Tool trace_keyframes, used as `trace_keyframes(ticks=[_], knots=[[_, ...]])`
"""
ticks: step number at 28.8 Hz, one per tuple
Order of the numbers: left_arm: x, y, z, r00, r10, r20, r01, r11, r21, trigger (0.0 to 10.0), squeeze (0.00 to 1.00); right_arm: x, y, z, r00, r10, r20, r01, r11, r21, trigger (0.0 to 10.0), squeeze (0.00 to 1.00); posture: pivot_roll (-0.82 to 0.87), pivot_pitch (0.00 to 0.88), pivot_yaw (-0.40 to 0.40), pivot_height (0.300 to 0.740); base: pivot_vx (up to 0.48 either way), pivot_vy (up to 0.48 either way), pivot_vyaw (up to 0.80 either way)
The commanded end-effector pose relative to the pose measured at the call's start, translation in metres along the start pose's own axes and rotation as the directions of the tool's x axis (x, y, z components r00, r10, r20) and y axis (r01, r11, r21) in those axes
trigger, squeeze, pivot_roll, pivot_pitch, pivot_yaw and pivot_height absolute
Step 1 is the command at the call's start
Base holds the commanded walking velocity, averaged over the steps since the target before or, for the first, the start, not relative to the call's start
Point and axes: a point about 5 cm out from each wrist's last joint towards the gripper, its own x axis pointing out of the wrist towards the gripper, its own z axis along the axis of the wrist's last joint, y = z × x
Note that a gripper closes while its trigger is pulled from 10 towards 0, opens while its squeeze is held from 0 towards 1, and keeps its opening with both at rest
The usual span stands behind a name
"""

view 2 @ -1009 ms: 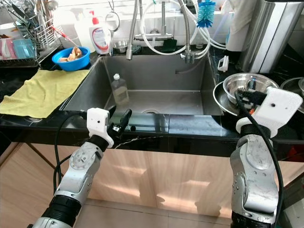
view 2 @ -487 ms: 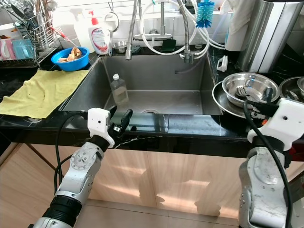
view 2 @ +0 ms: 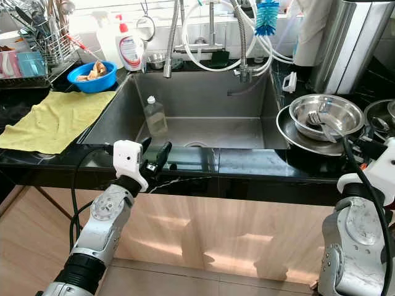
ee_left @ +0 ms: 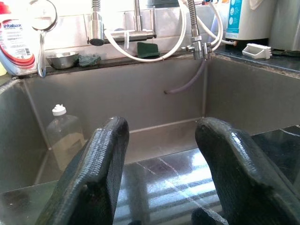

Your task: Kitchen organization

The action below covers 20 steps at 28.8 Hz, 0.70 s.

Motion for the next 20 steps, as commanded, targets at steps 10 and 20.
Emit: trace_keyframes(ticks=[10,20], knots=[[0.001,0.004,0.003,1.000,0.009,0.003,-0.009,1.000,0.009,10.0,0.00,-0.001,0.007,-0.005,0.999,0.042,-0.020,-0.042,0.999,0.028,10.0,0.07,-0.16,0.000,0.097,0.740,0.000,0.000,0.00],[0.001,0.004,0.003,1.000,0.010,0.002,-0.010,1.000,0.010,10.0,0.00,-0.001,0.003,-0.015,0.997,0.011,-0.074,-0.011,1.000,-0.003,10.0,0.00,-0.16,0.000,0.096,0.740,0.000,0.000,0.00]])
